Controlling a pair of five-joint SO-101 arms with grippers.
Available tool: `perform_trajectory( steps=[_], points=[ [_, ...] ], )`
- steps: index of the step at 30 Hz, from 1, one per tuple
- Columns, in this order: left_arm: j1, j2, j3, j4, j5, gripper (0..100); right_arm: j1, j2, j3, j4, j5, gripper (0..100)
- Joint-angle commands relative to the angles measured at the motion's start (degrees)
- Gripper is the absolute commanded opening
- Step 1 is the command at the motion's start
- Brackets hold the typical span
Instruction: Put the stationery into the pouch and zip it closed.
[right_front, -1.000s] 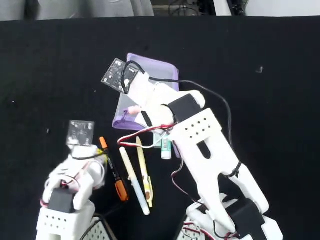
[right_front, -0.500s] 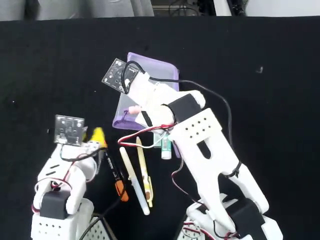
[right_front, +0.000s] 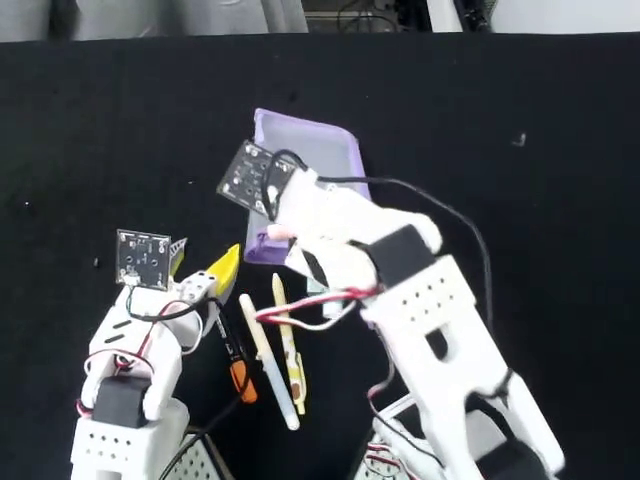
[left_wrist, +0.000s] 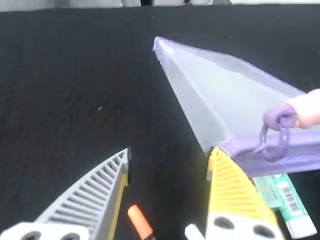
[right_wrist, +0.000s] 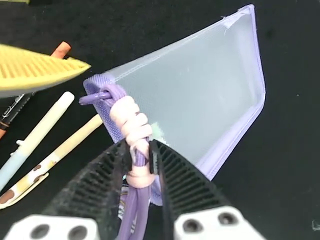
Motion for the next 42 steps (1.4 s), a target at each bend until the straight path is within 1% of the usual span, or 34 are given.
perform_trajectory(
  steps=[1, 4, 14, 22, 25, 29, 31, 33, 35, 42],
  points=[
    [0.7, -0.4, 0.7, -4.9, 0.7, 26, 1.0, -6.2, 1.8, -3.1, 0.7, 1.1],
    [1.1, -0.4, 1.3, -5.3, 0.8, 26, 1.0, -6.7, 2.1, -3.1, 0.6, 1.1],
    [9.0, -0.3, 1.2, -5.0, 0.5, 26, 1.0, -5.7, 2.2, -3.4, 0.6, 1.1],
    [7.0, -0.3, 1.3, -4.9, 0.5, 26, 1.0, -5.7, 2.2, -3.4, 0.9, 1.1],
    [7.4, -0.4, -0.3, -1.3, 0.5, 26, 1.0, -5.7, 2.2, -3.4, 0.9, 1.1],
    [8.9, -0.4, -5.6, 5.3, 0.5, 26, 1.0, -5.7, 2.3, -3.4, 0.9, 1.1],
    [9.5, -0.4, -6.5, 6.1, 0.5, 26, 1.0, -5.7, 2.3, -3.4, 0.9, 1.1],
    [9.5, -0.4, -6.0, 5.7, 0.5, 26, 1.0, -5.7, 2.3, -3.4, 0.9, 1.1],
    [9.5, -0.4, -5.0, 3.6, 0.5, 26, 1.0, -5.7, 2.3, -3.4, 0.8, 1.1],
    [8.8, -0.4, 2.2, -7.7, 0.5, 26, 1.0, -5.7, 2.3, -3.3, 0.9, 1.1]
  ],
)
